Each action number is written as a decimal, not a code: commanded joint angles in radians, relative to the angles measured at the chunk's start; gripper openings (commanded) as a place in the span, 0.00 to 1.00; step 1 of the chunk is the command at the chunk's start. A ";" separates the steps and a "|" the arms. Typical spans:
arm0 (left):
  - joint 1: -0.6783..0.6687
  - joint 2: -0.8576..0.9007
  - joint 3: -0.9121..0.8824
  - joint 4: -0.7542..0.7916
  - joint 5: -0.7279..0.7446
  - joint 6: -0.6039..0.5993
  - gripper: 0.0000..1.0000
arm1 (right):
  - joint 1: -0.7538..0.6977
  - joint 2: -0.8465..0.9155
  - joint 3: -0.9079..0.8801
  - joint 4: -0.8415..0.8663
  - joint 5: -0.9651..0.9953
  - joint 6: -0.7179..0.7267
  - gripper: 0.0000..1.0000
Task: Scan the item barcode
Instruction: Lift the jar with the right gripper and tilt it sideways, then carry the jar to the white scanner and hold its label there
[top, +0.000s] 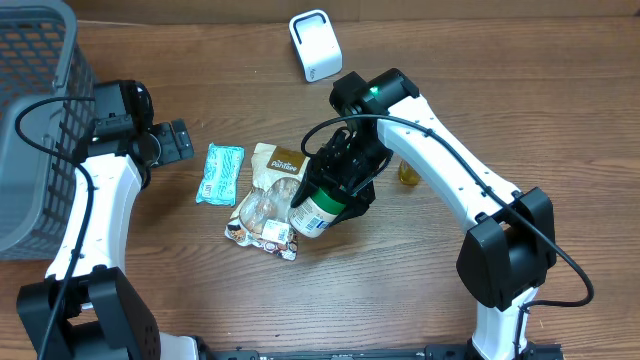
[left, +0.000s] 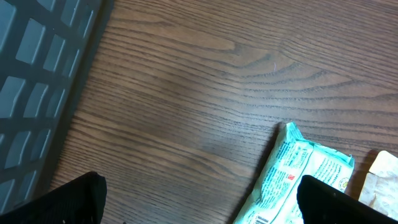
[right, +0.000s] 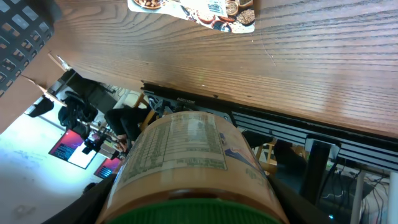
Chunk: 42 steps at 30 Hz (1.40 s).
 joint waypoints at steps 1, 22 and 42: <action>-0.007 -0.015 0.022 0.001 -0.005 0.011 0.99 | -0.004 -0.016 0.023 0.006 -0.034 0.000 0.33; -0.007 -0.015 0.022 0.001 -0.005 0.011 1.00 | -0.003 -0.016 0.023 0.493 0.565 -0.001 0.31; -0.007 -0.015 0.022 0.001 -0.005 0.011 1.00 | -0.043 -0.015 0.023 1.202 0.745 -0.427 0.24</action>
